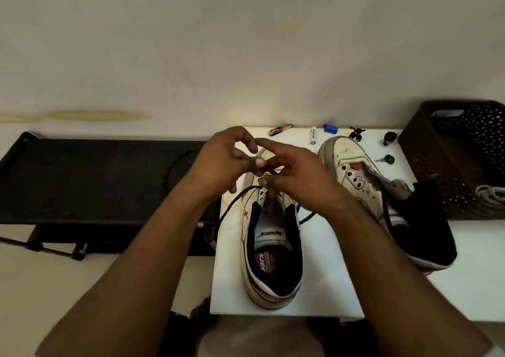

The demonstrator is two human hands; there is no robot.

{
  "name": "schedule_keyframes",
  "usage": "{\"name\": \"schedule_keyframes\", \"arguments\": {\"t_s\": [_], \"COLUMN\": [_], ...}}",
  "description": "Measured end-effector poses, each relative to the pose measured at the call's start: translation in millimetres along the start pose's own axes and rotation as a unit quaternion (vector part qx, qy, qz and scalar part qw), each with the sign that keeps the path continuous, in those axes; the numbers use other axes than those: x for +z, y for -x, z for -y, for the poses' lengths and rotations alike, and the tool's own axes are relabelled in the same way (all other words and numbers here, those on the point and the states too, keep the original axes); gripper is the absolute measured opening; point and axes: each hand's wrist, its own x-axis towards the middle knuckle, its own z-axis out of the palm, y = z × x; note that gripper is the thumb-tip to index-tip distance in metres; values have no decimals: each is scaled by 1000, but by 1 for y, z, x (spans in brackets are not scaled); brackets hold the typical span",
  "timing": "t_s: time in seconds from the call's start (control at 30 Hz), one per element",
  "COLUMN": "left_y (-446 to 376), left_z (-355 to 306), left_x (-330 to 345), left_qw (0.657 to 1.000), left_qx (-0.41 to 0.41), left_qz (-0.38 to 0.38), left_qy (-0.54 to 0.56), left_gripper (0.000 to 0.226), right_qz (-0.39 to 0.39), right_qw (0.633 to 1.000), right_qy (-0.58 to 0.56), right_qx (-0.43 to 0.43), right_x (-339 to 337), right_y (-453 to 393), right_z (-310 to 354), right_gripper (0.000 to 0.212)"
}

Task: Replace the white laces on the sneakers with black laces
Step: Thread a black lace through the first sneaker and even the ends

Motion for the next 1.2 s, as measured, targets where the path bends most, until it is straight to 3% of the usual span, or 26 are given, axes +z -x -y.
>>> {"name": "schedule_keyframes", "arguments": {"t_s": [0.07,0.13,0.23,0.37,0.7,0.83,0.97,1.2], "left_y": [-3,-3,1,-1,-3,-6,-5,-3], "left_z": [3,8,13,15,10,14,23,27], "left_x": [-2,-4,5,24,35,31,22,19], "left_qw": [999,998,983,943,948,960,985,975], "left_qx": [-16,-51,-123,-146,-91,-98,-126,-202], "left_qz": [-27,-33,41,71,35,30,16,-49], "left_qy": [9,-29,-128,-290,-303,-260,-114,80], "left_gripper": [27,37,47,52,26,18,12,20], "right_qz": [-75,-97,-105,-127,-53,-54,-54,-33], "right_qw": [996,994,986,974,983,986,985,989], "right_qy": [45,50,127,181,138,111,122,106], "right_qx": [-13,2,35,54,105,116,107,102], "right_x": [-4,-11,-18,-15,-6,0,3,12], "right_y": [-2,-3,-6,-8,-6,-6,-5,-10], "right_z": [-1,-4,-9,-11,-13,-13,-12,-13], "right_gripper": [37,21,10,11,14,12,12,16]}}
